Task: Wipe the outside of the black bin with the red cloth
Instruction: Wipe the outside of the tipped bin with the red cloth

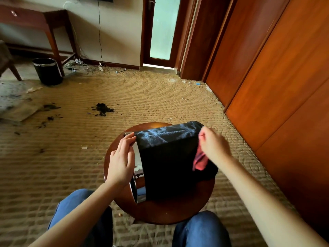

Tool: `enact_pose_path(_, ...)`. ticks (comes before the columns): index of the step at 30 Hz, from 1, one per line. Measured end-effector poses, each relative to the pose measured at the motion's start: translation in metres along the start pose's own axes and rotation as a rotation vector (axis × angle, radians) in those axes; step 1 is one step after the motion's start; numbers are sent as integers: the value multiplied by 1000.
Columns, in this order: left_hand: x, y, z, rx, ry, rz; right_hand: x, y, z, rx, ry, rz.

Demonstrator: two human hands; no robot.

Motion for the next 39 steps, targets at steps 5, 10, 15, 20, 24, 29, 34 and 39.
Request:
enact_pose_path(5,1,4,2,8,16,-19,-16,8,9,38,32,10)
enact_pose_path(10,2,3,3,15,2,-31,-114,46,53,-144,0,-293)
enact_pose_path(15,2,4,-1,21,-40,-16,-148,66,71,-152,-68,-475)
enact_pose_path(20,6,9,-2,7,-95,7,-72,42,41,-75,32,-330)
enact_pose_path(24,11,12,-2,-2,-128,24,2,15,3,55,118,-29)
enact_pose_path(29,18,6,-5,-15,-271,-46,0,17,7,67,181,64)
enact_pose_path(34,18,-23,4,-126,-326,-313,-34,53,25,51,161,-146)
enact_pose_path(39,25,-4,-1,-84,-413,-250,-29,74,25,33,157,-261)
Point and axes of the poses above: each hand's wrist, its own y-axis away from the middle knuckle, its own z-axis out of the palm, x = y × z, the point moved 3 cm from there along -y, towards the middle knuckle, and after that the axes turned 14 degrees about -y, right-handed, at the moved point
